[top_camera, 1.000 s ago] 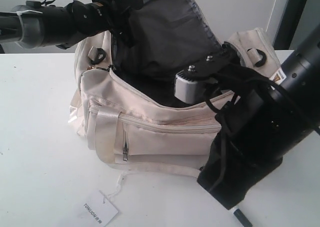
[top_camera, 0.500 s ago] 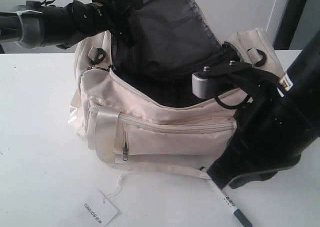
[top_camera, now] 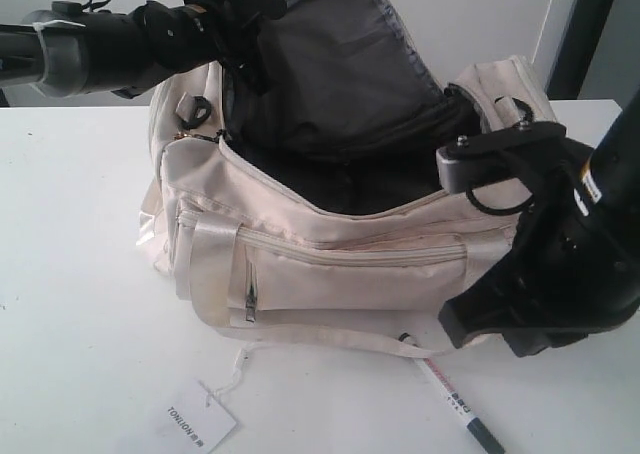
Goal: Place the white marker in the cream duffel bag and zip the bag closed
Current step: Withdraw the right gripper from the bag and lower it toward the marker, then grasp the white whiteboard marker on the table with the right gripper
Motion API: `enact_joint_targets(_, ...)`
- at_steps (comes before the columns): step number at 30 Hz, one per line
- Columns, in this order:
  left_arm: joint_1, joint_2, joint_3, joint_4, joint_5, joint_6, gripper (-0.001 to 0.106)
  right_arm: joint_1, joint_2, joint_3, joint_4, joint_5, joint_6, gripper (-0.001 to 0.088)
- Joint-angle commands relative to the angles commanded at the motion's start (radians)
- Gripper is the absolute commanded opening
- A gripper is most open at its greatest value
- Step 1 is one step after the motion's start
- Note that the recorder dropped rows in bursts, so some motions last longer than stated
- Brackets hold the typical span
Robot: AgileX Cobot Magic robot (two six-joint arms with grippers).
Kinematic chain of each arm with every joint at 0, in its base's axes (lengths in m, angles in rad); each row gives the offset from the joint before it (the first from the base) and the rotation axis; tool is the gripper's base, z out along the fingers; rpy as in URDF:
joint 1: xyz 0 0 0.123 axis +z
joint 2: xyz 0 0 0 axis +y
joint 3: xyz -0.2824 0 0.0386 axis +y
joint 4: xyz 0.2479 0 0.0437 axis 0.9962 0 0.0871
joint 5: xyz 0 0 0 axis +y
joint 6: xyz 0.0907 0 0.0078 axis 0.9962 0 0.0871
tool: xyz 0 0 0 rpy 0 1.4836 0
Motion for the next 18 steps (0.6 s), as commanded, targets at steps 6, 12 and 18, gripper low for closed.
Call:
enact_joint_targets(6, 0.0, 0.0, 0.0, 0.0, 0.0, 0.0, 0.0, 0.0, 0.0, 0.126, 0.0, -0.171, 0.024, 0.0)
enact_joint_targets(12, 0.0, 0.0, 0.0, 0.0, 0.0, 0.0, 0.0, 0.0, 0.0, 0.262, 0.0, -0.374, 0.034, 0.0)
enact_joint_targets(18, 0.0, 0.0, 0.0, 0.0, 0.0, 0.0, 0.0, 0.0, 0.002, 0.274, 0.0, -0.433, -0.037, 0.0)
